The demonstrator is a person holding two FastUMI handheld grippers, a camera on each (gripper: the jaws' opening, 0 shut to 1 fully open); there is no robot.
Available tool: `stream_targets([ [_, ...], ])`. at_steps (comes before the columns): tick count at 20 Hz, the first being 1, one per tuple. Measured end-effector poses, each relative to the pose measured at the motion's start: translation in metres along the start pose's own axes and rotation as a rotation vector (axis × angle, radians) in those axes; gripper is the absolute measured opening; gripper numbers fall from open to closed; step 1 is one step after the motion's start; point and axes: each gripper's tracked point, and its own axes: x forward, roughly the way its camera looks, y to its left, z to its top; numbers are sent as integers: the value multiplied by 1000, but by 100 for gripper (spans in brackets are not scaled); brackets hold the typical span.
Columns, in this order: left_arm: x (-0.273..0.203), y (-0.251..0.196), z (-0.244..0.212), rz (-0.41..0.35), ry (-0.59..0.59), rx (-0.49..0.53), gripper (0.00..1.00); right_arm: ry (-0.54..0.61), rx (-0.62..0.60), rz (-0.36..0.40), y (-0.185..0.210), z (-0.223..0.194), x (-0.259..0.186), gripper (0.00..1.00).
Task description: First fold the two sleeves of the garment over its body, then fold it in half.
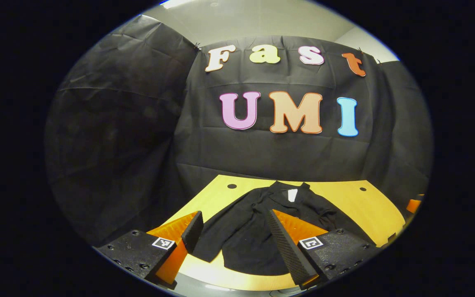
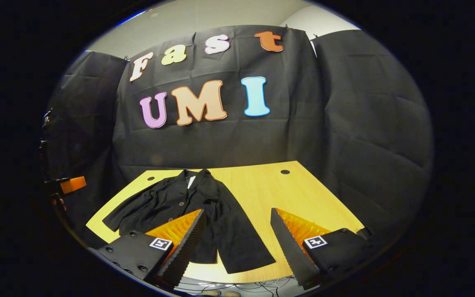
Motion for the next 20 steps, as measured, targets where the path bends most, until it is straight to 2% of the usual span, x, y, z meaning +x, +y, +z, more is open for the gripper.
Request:
stream_targets([
  [5, -1, 7, -6, 38, 13, -12, 93, 75, -15, 2, -8, -28, 32, 100],
  [13, 1, 14, -7, 96, 19, -2, 93, 276, -27, 19, -21, -114, 80, 100],
  [14, 1, 15, -8, 102, 19, 2, 93, 310, -34, 22, -23, -126, 83, 98],
  [20, 2, 14, -8, 128, 25, 5, 93, 471, -48, 44, -33, -187, 98, 100],
])
